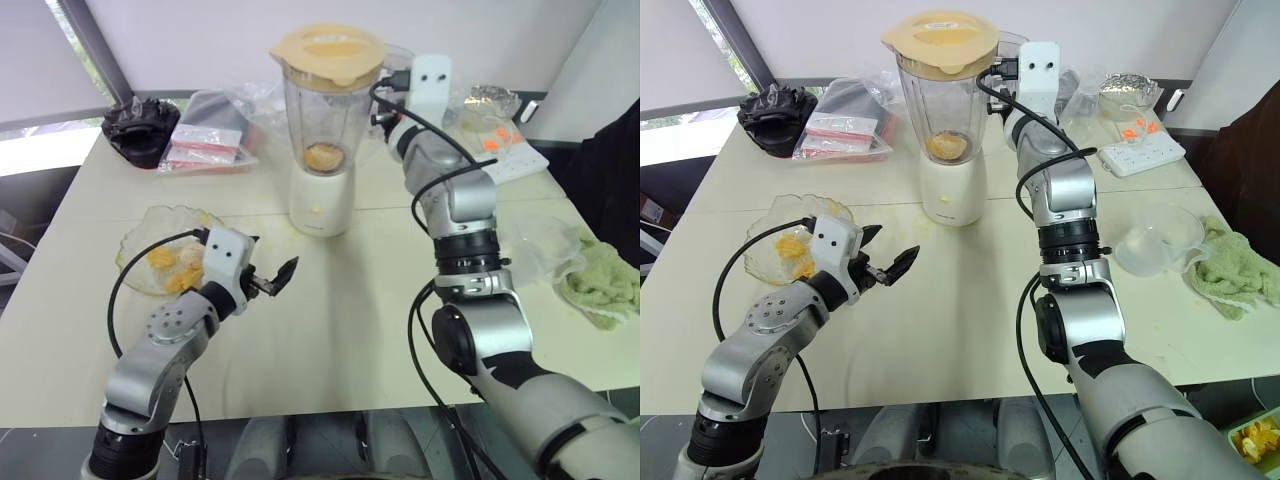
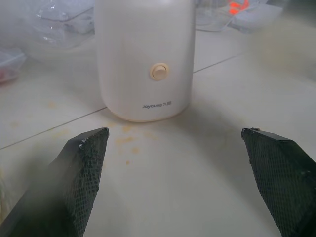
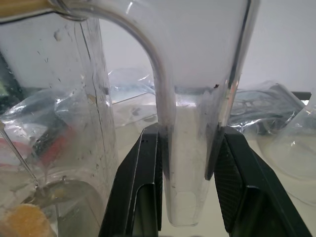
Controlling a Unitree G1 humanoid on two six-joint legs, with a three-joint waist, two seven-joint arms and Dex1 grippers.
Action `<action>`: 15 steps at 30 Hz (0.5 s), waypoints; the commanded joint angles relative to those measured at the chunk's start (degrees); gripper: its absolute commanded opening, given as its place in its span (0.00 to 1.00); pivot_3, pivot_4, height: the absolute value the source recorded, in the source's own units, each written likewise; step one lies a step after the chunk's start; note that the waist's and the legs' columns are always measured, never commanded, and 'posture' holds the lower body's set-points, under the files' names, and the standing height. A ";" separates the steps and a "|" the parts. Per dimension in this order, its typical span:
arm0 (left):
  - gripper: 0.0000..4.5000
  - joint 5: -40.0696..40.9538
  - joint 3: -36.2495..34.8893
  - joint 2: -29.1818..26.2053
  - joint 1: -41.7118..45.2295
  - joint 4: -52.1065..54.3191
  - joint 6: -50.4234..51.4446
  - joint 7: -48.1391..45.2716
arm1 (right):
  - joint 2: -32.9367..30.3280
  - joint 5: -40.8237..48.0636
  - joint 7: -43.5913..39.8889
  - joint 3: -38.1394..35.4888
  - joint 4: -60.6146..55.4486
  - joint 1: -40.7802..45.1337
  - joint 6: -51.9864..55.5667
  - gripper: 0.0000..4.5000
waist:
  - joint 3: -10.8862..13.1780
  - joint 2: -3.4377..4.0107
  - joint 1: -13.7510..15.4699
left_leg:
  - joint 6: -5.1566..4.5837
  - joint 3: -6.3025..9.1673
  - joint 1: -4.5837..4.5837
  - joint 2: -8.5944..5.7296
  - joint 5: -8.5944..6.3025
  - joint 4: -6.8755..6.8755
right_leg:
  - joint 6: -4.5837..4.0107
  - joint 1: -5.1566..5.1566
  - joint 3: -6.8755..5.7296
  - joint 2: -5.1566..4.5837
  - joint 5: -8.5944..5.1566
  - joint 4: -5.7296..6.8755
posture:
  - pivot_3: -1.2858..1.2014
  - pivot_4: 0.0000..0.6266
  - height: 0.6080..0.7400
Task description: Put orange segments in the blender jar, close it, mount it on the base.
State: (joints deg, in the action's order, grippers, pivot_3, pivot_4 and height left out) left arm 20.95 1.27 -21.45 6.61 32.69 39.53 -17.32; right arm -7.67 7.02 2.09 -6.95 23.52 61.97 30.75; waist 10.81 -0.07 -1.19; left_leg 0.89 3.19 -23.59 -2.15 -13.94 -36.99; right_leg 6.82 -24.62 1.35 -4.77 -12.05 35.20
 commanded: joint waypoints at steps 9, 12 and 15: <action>1.00 -2.15 0.79 -0.22 0.15 1.52 -0.83 -0.45 | -0.81 -2.84 -1.83 2.33 3.49 -0.83 -4.51 0.41 | -0.02 -0.01 -0.01 | 0.02 0.02 0.14 0.00 0.01 -0.03 | -0.07 0.14 0.00 0.01 -0.03 0.02 | 0.52 0.24 1.00; 1.00 -2.35 0.86 -0.13 0.32 1.36 -0.82 -0.51 | -1.05 -3.02 -2.23 2.32 3.76 -0.90 -4.54 0.71 | -0.02 -0.02 -0.01 | 0.02 0.02 0.15 0.01 0.01 -0.04 | -0.13 0.15 0.01 0.02 -0.07 0.02 | 0.52 0.24 1.00; 1.00 -2.37 0.90 -0.14 0.31 1.38 -0.77 -0.67 | -1.44 -3.59 -2.25 2.56 3.66 -1.11 -4.70 0.99 | -0.02 -0.01 -0.04 | 0.02 0.02 0.14 0.01 0.01 -0.03 | -0.12 0.14 0.01 0.02 -0.06 0.02 | 0.52 0.24 1.00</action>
State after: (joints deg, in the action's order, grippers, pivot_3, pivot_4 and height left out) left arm 18.86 1.66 -21.44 6.58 32.69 39.52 -17.65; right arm -8.61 3.88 0.10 -4.76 29.08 59.63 27.12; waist 10.79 -0.08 -1.23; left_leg 0.92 3.21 -23.45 -2.14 -13.92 -37.02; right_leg 6.70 -24.48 1.36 -4.75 -12.11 35.22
